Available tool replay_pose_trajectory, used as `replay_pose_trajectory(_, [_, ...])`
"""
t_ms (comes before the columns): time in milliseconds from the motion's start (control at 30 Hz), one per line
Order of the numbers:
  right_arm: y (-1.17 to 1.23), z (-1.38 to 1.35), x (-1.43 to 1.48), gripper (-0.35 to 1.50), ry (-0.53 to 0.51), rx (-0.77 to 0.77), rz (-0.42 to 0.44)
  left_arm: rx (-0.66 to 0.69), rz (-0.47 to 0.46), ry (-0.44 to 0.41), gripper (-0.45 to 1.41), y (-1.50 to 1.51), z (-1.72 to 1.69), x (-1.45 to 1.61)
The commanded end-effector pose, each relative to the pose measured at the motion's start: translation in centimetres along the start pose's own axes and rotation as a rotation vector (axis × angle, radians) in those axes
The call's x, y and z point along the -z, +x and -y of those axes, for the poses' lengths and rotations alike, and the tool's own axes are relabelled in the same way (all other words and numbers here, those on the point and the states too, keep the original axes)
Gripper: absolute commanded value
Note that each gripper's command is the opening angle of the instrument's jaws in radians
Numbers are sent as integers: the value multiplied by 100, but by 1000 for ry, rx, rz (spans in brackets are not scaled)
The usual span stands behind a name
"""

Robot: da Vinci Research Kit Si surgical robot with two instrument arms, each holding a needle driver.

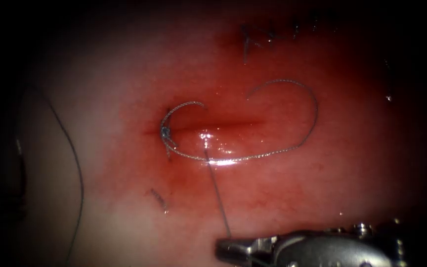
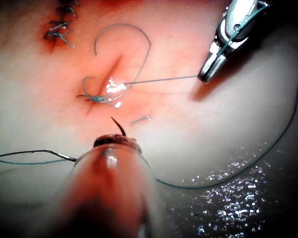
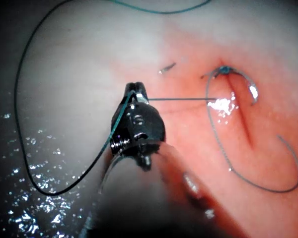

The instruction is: Wound Closure

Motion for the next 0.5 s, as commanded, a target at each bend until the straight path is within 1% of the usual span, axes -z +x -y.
replay_pose_trajectory(33, [3,16,-7,-35,22,9,14,-1,1,-3,-45,1,-1,-8])
replay_pose_trajectory(167, [9,39,1,-35,81,41,75,-2,1,-5,-45,0,0,-7])
replay_pose_trajectory(200, [9,39,1,-35,81,41,75,-2,1,-5,-45,0,0,-7])
replay_pose_trajectory(233, [13,53,7,-35,108,59,95,-2,1,-5,-45,-1,0,-7])
replay_pose_trajectory(300, [16,65,13,-35,137,73,97,-2,1,-5,-45,-1,0,-7])
replay_pose_trajectory(400, [24,84,24,-35,185,94,77,-2,1,-5,-45,0,0,-7])
replay_pose_trajectory(500, [30,97,31,-35,221,115,75,-2,1,-5,-45,0,0,-7])
